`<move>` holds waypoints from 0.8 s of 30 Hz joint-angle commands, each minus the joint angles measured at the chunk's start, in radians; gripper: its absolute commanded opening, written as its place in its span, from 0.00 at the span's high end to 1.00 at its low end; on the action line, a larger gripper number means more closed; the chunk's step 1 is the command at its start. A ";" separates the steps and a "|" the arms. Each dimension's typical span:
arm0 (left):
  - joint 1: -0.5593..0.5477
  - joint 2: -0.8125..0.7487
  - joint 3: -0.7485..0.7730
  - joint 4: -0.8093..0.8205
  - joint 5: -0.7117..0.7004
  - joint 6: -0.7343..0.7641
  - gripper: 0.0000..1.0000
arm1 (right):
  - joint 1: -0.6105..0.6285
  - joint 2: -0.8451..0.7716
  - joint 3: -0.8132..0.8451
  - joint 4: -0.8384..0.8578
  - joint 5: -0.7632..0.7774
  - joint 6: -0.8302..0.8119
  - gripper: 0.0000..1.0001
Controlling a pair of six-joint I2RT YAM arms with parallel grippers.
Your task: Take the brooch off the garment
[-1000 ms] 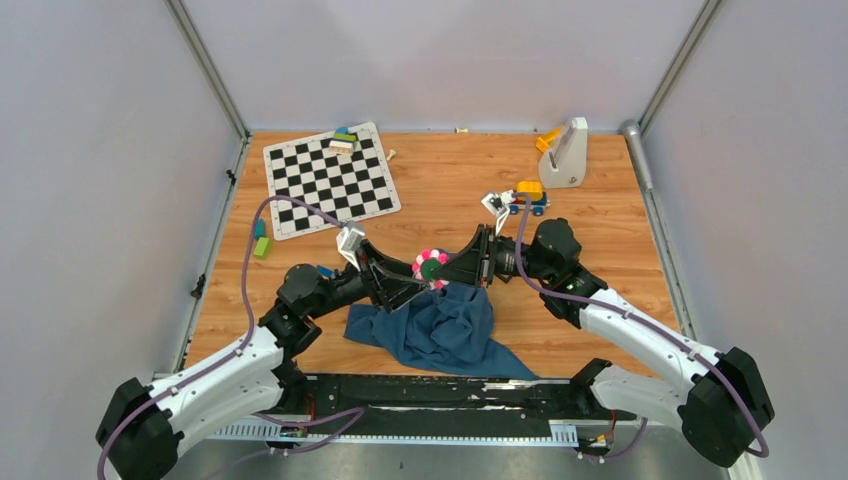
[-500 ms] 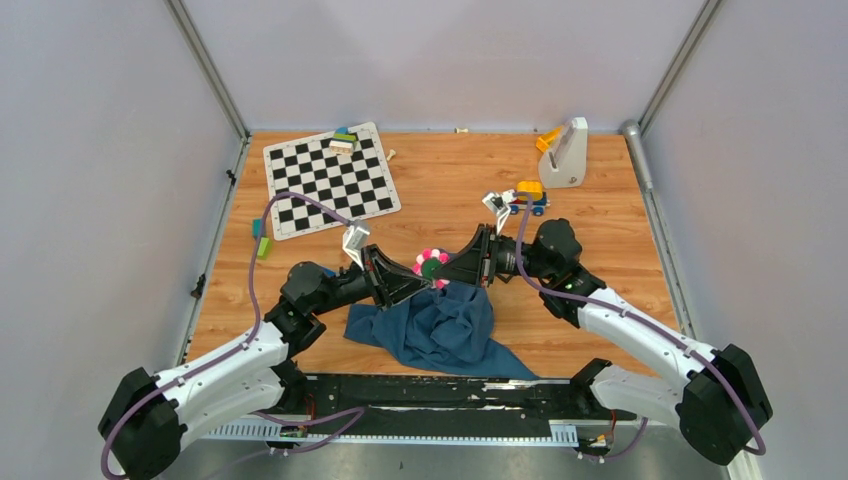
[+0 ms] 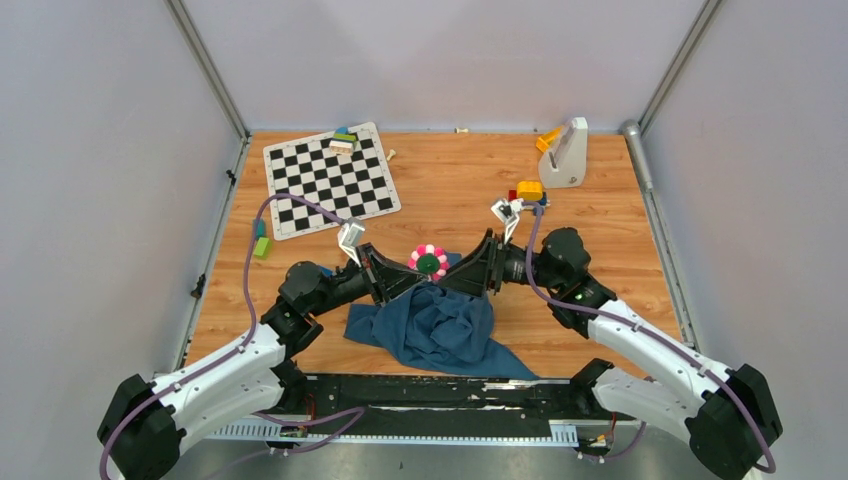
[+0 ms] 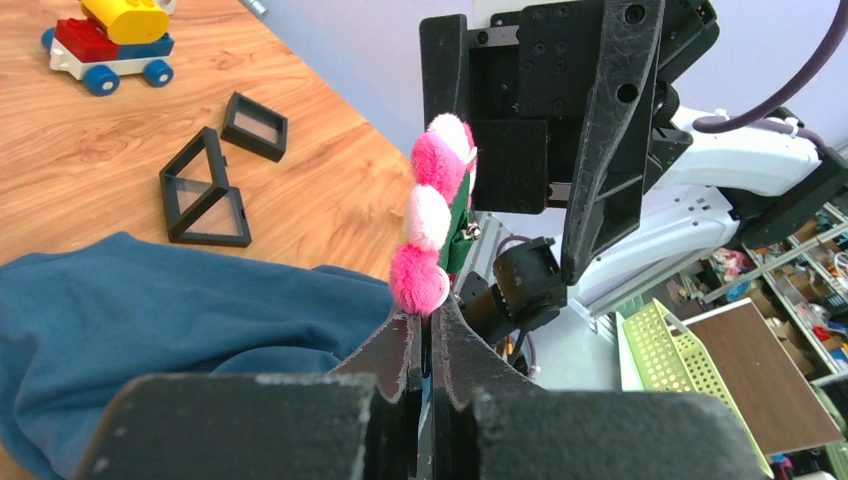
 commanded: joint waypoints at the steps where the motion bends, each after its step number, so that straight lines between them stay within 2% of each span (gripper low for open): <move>1: 0.005 -0.010 0.010 0.026 -0.004 -0.025 1.00 | 0.004 -0.054 -0.018 -0.063 0.066 -0.078 0.42; 7: 0.005 0.001 0.015 0.054 0.011 -0.077 1.00 | 0.004 -0.069 -0.075 -0.076 0.142 -0.139 0.44; 13: 0.005 0.050 0.017 0.131 0.048 -0.141 1.00 | 0.025 -0.017 -0.081 -0.036 0.175 -0.173 0.42; 19: 0.005 0.092 0.011 0.181 0.063 -0.166 1.00 | 0.067 0.035 -0.049 -0.001 0.172 -0.181 0.42; 24: 0.005 0.093 0.011 0.163 0.055 -0.154 1.00 | 0.070 0.000 -0.060 0.008 0.158 -0.169 0.42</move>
